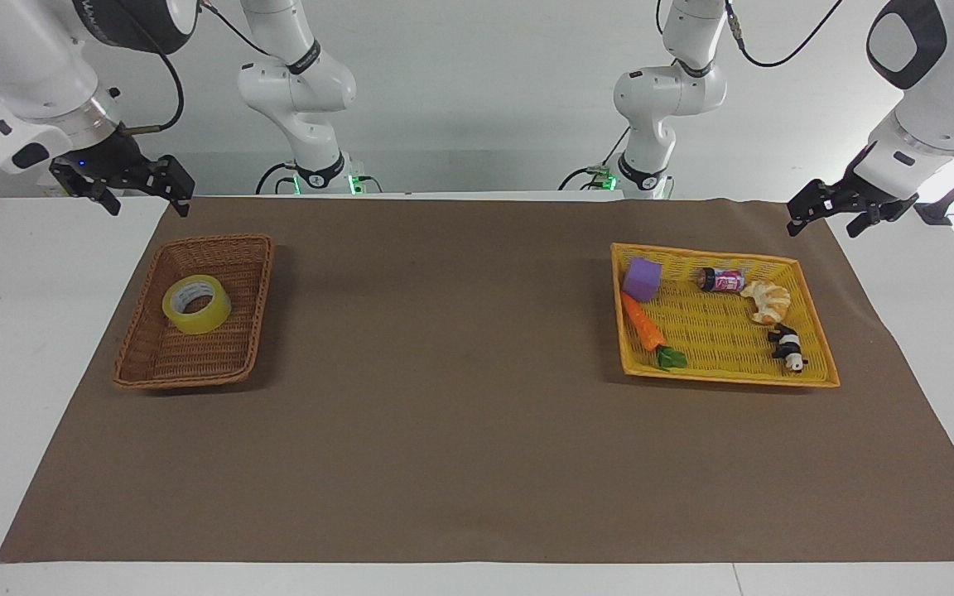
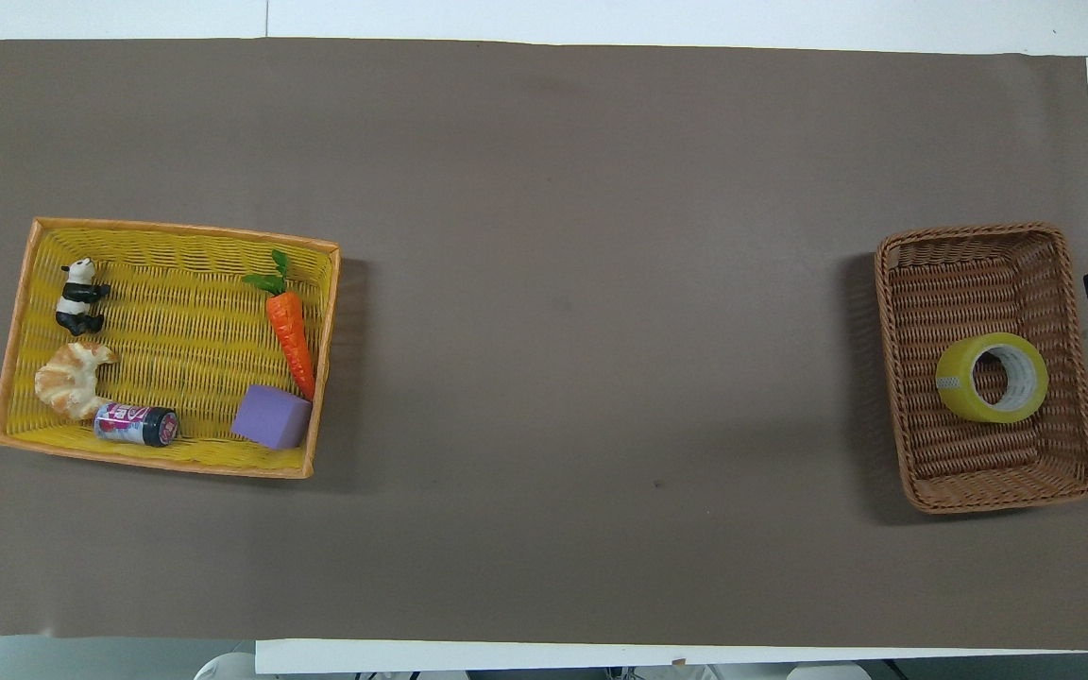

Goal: Move tape to another basket

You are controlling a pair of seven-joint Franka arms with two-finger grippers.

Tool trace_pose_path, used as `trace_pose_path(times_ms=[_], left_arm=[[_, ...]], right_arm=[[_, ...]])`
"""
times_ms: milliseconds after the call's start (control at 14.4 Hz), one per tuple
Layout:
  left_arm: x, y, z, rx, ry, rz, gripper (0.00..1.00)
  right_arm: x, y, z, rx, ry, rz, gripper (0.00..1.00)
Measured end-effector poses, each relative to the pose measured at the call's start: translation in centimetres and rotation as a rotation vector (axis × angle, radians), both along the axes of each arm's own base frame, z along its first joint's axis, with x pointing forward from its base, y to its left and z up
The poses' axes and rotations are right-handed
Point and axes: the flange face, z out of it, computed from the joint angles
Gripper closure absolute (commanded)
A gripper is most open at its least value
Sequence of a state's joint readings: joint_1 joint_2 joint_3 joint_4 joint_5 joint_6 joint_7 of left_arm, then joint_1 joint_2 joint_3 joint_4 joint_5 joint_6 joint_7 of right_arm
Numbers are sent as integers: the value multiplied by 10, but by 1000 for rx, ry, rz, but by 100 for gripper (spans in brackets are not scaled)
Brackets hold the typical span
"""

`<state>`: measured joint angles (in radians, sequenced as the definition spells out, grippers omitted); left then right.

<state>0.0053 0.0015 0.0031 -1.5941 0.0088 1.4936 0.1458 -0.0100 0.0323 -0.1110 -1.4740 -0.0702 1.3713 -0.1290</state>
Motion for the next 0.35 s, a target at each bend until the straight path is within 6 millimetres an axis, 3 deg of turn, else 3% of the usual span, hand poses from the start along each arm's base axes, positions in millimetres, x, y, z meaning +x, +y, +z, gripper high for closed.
trace_pose_path(times_ms=[348], left_arm=[[0,0,0,0,0,0,0]], right_arm=[[-5,5,7,1,-4,7,0]])
